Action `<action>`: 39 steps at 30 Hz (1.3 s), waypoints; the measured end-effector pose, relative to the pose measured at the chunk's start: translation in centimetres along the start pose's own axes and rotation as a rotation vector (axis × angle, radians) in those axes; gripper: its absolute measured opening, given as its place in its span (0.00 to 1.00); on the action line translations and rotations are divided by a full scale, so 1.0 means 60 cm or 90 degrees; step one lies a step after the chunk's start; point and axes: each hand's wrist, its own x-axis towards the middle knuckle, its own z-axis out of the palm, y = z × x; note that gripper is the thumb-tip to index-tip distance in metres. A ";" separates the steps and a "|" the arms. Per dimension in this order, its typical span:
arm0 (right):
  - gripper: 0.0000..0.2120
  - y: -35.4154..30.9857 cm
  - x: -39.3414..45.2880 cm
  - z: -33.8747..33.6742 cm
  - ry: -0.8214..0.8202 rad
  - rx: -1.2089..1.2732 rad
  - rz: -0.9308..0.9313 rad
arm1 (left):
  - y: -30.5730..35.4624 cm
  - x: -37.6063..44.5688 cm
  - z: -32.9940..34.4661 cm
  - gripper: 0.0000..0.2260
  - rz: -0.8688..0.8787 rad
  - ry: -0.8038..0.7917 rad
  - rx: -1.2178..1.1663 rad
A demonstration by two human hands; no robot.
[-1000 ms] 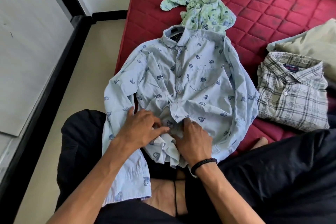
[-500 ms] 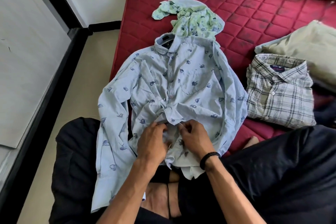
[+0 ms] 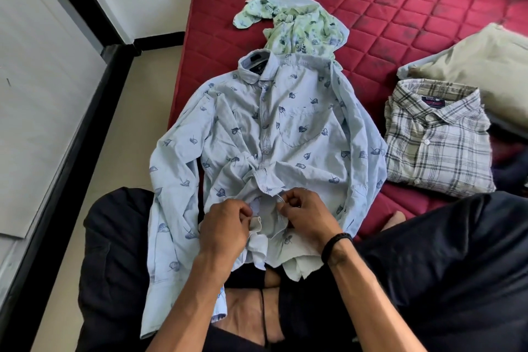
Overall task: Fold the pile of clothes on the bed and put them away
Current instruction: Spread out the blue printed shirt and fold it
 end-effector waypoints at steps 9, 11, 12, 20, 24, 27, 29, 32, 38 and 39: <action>0.05 -0.002 -0.003 -0.004 -0.039 0.071 -0.003 | 0.018 0.001 0.009 0.05 0.079 0.017 0.116; 0.05 -0.001 -0.004 -0.004 -0.039 0.076 -0.008 | 0.017 0.000 0.010 0.04 0.077 0.022 0.091; 0.05 0.000 -0.004 -0.004 -0.036 0.078 -0.008 | 0.017 0.000 0.011 0.04 0.069 0.023 0.075; 0.03 -0.008 -0.019 0.000 -0.005 0.049 -0.042 | 0.037 -0.006 0.009 0.05 -0.047 0.028 -0.325; 0.02 -0.013 -0.022 0.004 0.025 0.039 -0.068 | 0.042 -0.006 0.009 0.05 -0.065 0.050 -0.354; 0.02 -0.013 -0.019 0.007 0.053 0.010 -0.088 | 0.043 -0.003 0.014 0.02 -0.060 0.085 -0.268; 0.03 -0.011 -0.017 0.009 0.076 -0.019 -0.097 | 0.047 -0.004 0.016 0.03 -0.032 0.104 -0.174; 0.03 -0.007 -0.017 0.016 0.093 -0.061 -0.112 | 0.056 -0.007 0.015 0.03 -0.014 0.103 -0.183; 0.03 -0.014 -0.023 0.030 0.155 -0.200 -0.171 | 0.045 0.001 0.013 0.04 -0.117 0.067 -0.376; 0.03 -0.015 -0.023 0.030 0.155 -0.204 -0.173 | 0.040 0.004 0.015 0.05 -0.136 0.054 -0.407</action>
